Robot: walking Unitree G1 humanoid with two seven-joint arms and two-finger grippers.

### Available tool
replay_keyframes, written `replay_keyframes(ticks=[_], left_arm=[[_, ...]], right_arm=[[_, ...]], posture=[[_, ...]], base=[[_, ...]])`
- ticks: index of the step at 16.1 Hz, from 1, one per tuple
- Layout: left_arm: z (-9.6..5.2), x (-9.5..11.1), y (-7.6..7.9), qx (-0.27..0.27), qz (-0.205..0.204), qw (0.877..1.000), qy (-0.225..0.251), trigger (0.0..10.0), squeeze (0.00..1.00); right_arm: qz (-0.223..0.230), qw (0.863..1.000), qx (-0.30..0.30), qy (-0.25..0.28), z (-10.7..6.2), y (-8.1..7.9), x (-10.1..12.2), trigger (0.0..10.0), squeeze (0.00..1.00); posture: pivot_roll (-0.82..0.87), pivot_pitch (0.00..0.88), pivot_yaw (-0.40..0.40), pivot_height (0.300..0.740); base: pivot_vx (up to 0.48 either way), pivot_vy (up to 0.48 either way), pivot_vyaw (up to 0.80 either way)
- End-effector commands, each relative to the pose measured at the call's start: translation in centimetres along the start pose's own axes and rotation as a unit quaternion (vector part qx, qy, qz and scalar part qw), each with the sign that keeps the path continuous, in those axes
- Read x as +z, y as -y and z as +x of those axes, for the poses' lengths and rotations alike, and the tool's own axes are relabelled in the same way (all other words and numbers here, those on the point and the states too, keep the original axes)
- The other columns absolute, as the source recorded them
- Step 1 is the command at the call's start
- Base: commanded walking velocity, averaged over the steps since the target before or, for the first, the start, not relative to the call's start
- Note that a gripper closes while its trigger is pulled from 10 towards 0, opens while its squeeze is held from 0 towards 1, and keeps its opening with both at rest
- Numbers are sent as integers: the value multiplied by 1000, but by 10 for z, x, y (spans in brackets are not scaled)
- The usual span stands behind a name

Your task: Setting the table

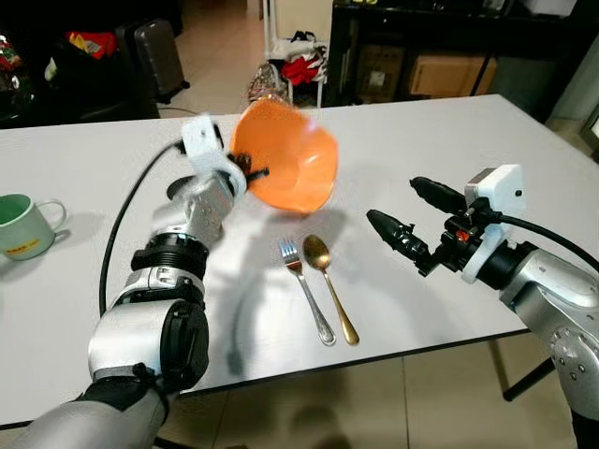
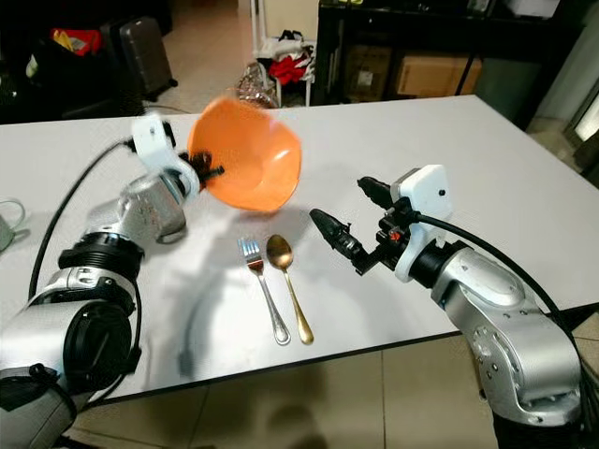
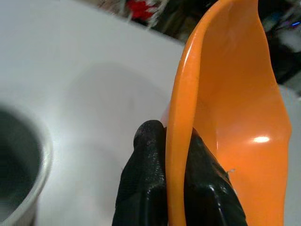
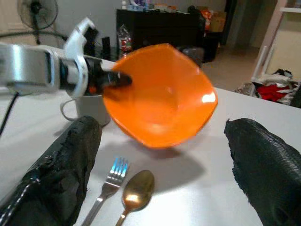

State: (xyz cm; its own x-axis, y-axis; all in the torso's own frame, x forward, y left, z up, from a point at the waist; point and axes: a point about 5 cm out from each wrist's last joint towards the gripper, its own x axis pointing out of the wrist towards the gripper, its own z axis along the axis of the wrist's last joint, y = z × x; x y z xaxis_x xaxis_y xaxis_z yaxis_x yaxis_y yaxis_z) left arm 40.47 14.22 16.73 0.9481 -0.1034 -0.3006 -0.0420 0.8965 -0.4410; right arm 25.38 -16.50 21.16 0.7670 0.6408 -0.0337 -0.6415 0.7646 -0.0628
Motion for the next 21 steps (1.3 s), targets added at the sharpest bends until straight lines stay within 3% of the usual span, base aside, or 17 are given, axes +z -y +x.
replay_keyframes(ticks=[1,4,7,14,16,17,18,19,20,21], left_arm=[[2,7,4,3,-21,1000,14,10000,0],[5,-5,6,16,-55,998,-7,10000,0],[5,-11,5,22,-71,997,-24,10000,0],[5,-27,-1,36,-52,997,-49,10000,0],[5,-26,-4,43,-42,997,-49,10000,157],[5,-26,-4,43,-42,997,-48,10000,369],[5,-25,-5,43,-44,997,-46,10000,733],[5,-25,-6,43,-43,997,-47,10000,812],[4,-25,-7,45,-40,997,-48,10000,973],[4,-25,-8,45,-38,997,-48,10000,1000]], right_arm=[[1,1000,9,-1,-4,-3,3,10000,0],[-6,998,50,-27,-14,-11,4,10000,0],[3,998,54,-30,-16,-9,6,10000,0],[12,994,97,-52,-18,-17,6,10000,0],[11,993,102,-58,-19,-18,5,10000,0],[11,993,102,-59,-19,-18,5,10000,0],[11,993,103,-61,-19,-17,4,10000,0],[11,993,104,-61,-19,-17,4,10000,0],[11,993,104,-63,-19,-17,4,10000,0],[9,993,102,-64,-19,-16,4,10000,0]], posture=[[-165,0,65,740],[-182,0,69,740],[-173,0,64,740],[-176,0,60,740],[-180,0,59,740],[-179,0,57,740],[-179,0,55,740],[-178,0,55,740],[-176,0,53,740],[-174,0,52,740]], base=[[0,0,0],[0,0,0],[0,0,0],[0,0,0],[0,0,0],[0,0,0],[0,0,0],[0,0,0],[0,0,0],[0,0,0]])
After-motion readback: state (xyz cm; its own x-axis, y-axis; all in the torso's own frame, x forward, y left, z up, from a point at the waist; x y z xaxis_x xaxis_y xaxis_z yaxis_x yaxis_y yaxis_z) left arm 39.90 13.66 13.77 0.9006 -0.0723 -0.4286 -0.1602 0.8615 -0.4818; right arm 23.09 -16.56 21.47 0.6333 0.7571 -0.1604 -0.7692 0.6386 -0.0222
